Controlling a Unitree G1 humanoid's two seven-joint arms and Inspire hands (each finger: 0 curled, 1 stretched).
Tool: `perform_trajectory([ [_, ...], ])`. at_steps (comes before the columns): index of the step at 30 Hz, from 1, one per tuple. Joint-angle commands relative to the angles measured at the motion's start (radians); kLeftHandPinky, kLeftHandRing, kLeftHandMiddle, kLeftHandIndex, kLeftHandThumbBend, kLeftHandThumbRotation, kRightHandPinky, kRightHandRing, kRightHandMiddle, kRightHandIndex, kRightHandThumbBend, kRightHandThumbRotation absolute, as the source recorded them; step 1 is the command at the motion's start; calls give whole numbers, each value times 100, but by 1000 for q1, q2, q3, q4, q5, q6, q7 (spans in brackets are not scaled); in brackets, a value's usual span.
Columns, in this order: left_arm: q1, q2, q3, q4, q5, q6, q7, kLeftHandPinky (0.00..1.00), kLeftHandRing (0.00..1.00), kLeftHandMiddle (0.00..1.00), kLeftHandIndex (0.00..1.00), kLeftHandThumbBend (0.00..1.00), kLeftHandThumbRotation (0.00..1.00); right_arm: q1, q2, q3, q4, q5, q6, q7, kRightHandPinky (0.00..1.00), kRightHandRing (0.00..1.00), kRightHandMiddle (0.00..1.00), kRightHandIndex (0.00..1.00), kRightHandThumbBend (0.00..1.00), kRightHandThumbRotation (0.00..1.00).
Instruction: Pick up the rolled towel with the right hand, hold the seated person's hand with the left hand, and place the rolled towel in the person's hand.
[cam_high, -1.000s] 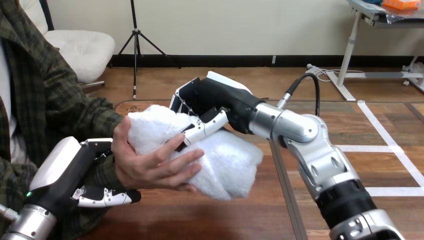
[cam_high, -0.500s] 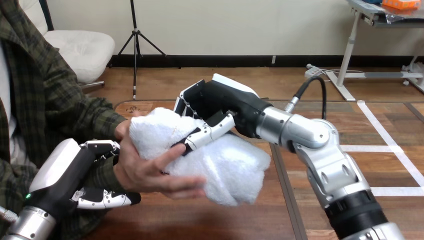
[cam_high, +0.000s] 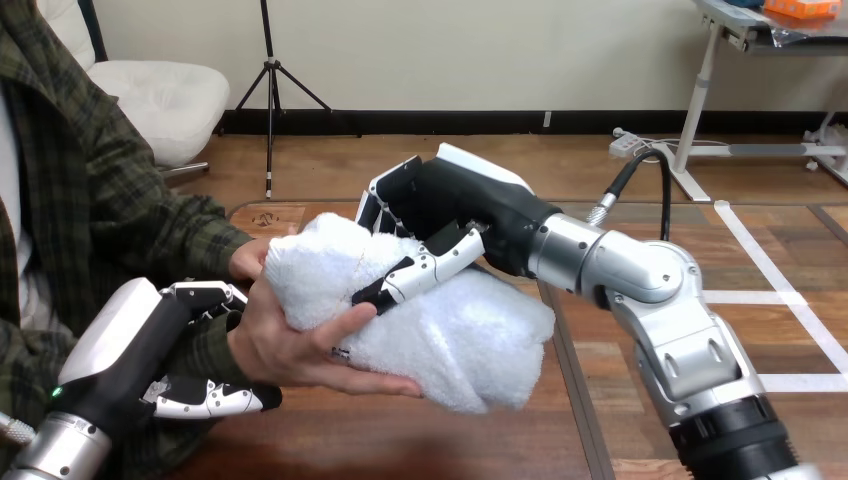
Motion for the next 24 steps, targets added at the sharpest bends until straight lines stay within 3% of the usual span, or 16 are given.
perform_trajectory([
  [1,-45,-40,-59,53,-8,-15,-44,34,41,49,51,87,18,-88,13,-27,-262,110,6,22,18,24,32,39,87,0],
  [10,-43,-44,-58,43,-7,-4,-47,33,41,49,51,87,19,-70,4,-21,-292,133,34,25,18,24,32,39,87,0],
  [24,-45,-48,-59,39,1,-10,-38,34,41,49,51,87,17,-68,-9,2,-251,139,0,14,19,25,32,39,87,0],
])
